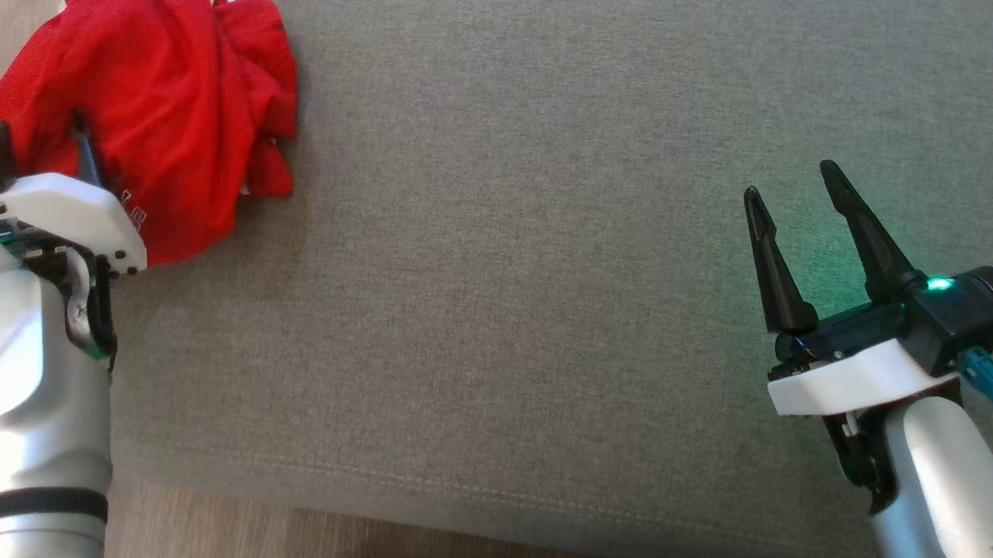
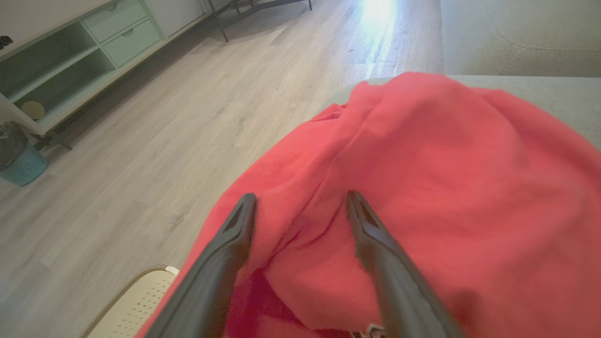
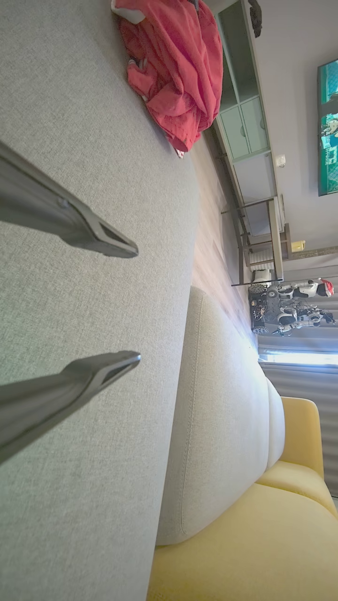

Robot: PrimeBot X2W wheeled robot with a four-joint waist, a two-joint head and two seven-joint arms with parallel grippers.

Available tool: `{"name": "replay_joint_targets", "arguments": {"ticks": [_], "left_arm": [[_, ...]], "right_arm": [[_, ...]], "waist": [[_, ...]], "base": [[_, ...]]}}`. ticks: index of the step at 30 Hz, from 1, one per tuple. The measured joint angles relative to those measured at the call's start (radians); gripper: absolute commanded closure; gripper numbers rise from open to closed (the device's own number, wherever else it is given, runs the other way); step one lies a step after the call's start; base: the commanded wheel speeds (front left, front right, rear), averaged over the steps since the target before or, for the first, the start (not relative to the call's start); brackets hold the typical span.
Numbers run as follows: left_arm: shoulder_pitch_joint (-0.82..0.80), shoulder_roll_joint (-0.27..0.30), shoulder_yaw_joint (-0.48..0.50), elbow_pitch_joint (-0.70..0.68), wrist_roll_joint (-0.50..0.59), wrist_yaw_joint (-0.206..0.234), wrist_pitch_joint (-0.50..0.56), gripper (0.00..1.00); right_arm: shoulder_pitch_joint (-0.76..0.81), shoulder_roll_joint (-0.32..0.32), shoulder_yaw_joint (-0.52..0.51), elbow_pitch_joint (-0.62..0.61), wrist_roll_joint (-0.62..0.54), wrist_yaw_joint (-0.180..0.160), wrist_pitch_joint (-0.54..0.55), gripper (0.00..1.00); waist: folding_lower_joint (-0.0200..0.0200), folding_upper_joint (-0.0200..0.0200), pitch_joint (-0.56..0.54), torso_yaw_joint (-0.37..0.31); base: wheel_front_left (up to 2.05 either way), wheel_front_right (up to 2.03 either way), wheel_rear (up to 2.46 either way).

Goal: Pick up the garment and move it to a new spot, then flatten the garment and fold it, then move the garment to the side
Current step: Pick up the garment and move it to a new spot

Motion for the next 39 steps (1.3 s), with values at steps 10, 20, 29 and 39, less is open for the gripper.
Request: {"name": "replay_joint_targets", "arguments": {"ticks": [10, 20, 29, 39], "left_arm": [[-0.030, -0.001, -0.003, 0.061, -0.019, -0.032, -0.055, 1.00], [-0.030, -0.004, 0.029, -0.104, -0.071, -0.041, -0.139, 1.00], [-0.008, -0.061, 0.032, -0.418, -0.154, -0.101, -0.121, 1.00], [0.008, -0.147, -0.059, -0.695, -0.209, -0.100, 0.059, 1.00]], "right_arm": [[0.000, 0.011, -0.006, 0.032, -0.002, 0.000, -0.021, 0.00], [0.000, 0.042, -0.004, 0.094, -0.001, 0.000, -0.053, 0.00], [0.001, 0.072, 0.005, 0.147, 0.002, 0.000, -0.075, 0.00], [0.001, 0.082, 0.008, 0.168, 0.022, 0.000, -0.091, 0.00]], "waist": [[-0.0001, 0.0000, -0.026, -0.009], [-0.0001, 0.0000, -0.105, -0.012], [-0.0002, 0.0001, -0.197, -0.045], [-0.0002, 0.0001, -0.218, -0.151]], "base": [[0.00, 0.00, 0.00], [0.00, 0.00, 0.00], [0.00, 0.00, 0.00], [0.00, 0.00, 0.00]]}}
